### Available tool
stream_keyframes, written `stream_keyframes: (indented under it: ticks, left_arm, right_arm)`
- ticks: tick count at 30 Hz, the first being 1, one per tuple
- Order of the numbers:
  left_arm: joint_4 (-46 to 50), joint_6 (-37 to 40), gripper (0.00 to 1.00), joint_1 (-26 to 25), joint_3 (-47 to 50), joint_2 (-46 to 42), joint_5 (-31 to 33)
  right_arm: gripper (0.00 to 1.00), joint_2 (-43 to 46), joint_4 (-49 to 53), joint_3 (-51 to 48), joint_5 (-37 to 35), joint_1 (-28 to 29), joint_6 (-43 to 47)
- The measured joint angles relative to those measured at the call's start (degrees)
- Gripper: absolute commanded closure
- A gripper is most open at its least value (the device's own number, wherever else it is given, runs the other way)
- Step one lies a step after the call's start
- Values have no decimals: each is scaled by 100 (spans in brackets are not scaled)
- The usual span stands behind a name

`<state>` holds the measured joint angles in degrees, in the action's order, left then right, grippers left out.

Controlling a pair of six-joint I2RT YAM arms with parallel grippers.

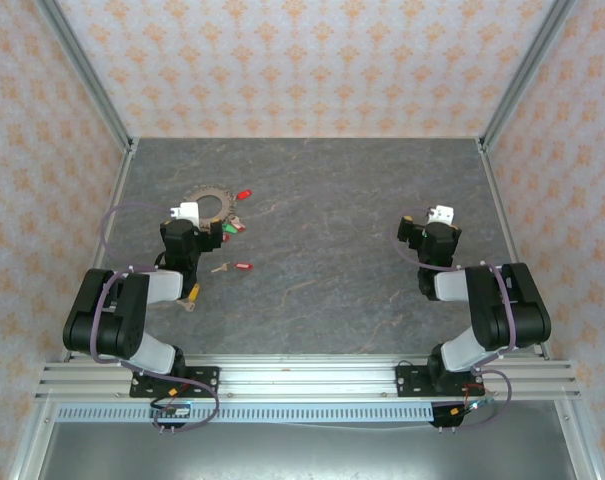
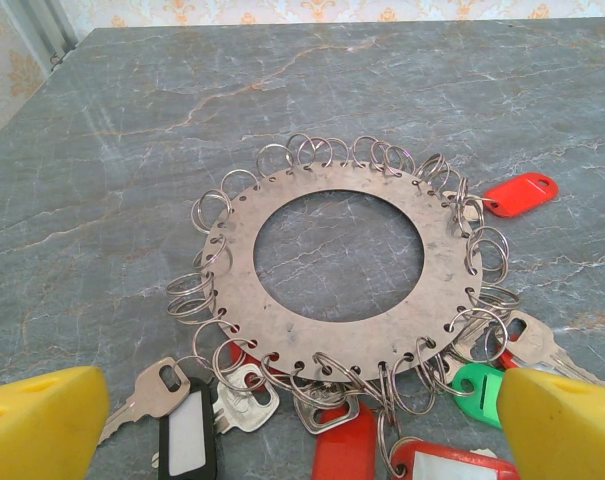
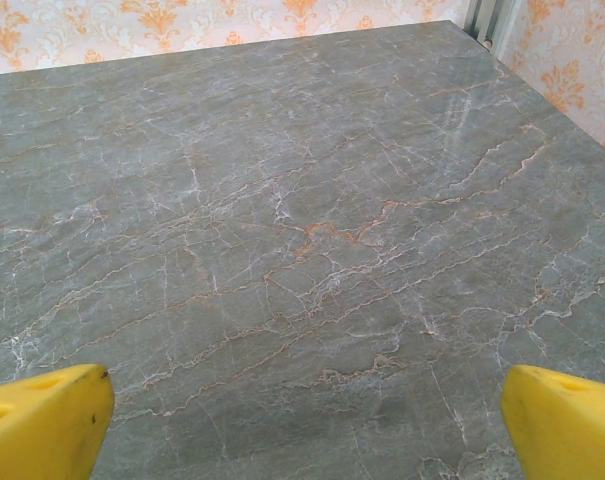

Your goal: Put the keys on the keyring

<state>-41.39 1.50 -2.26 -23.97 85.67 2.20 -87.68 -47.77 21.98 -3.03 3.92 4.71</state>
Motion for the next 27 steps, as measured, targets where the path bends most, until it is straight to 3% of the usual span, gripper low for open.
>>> stream_keyframes:
  ticks: [20,22,27]
  left_arm:
    - [210,-7,0,0,-98,-24,7]
    - [348,-28,0,0,-133,-136,72]
    - [1325,-468,0,52,-319,-944,385]
  right_arm:
    - [1,267,225,9,70,-59,-2]
    - [1,629,577,31,63,-59,-35]
    - [1,1537,2798,986,-151,-66,-597]
